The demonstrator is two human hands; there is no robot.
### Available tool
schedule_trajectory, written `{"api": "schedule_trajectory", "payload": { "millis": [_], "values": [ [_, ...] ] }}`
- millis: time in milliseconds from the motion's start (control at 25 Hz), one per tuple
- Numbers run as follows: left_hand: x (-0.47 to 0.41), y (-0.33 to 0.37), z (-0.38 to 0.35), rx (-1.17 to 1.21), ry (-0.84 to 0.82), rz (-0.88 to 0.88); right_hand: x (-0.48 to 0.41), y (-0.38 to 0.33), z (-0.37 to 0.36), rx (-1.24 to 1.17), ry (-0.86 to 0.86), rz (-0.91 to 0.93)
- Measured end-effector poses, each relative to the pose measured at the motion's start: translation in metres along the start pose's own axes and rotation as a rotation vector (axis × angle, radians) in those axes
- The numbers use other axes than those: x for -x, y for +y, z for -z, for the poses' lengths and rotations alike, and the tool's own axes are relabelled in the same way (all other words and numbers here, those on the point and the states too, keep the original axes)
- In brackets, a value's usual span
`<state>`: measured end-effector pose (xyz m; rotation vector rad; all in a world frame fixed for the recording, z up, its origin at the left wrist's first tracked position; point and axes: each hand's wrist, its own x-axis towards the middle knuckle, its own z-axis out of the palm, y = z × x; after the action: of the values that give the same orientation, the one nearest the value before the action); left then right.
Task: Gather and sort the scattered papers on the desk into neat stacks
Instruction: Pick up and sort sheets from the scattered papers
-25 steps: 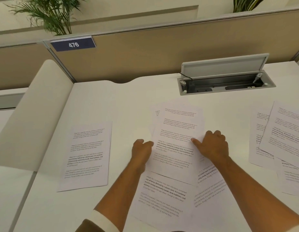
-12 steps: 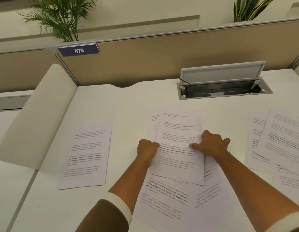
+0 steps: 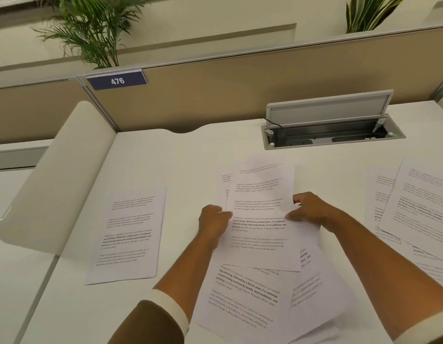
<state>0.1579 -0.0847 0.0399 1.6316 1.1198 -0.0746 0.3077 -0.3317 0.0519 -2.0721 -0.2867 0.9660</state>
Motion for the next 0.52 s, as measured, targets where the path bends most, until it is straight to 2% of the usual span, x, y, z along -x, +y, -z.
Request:
{"api": "schedule_trajectory", "payload": {
  "millis": [120,280,360,440,520],
  "values": [
    [-0.006,0.000,0.017,0.027,0.012,-0.038,0.007,-0.002,0.007,-0.010,-0.041,0.157],
    [-0.012,-0.009,0.034,0.261,-0.147,-0.144,0.017,0.006,0.021,-0.123,-0.060,0.264],
    [-0.014,-0.013,0.036,0.229,-0.281,-0.227,0.019,0.010,0.021,-0.058,-0.097,0.254],
    [-0.012,-0.013,0.034,0.112,-0.348,-0.301,0.018,0.009,0.018,0.009,-0.110,0.228],
    [-0.009,-0.005,0.033,0.078,-0.382,-0.362,0.017,-0.001,0.015,-0.013,-0.041,0.229]
  ]
}}
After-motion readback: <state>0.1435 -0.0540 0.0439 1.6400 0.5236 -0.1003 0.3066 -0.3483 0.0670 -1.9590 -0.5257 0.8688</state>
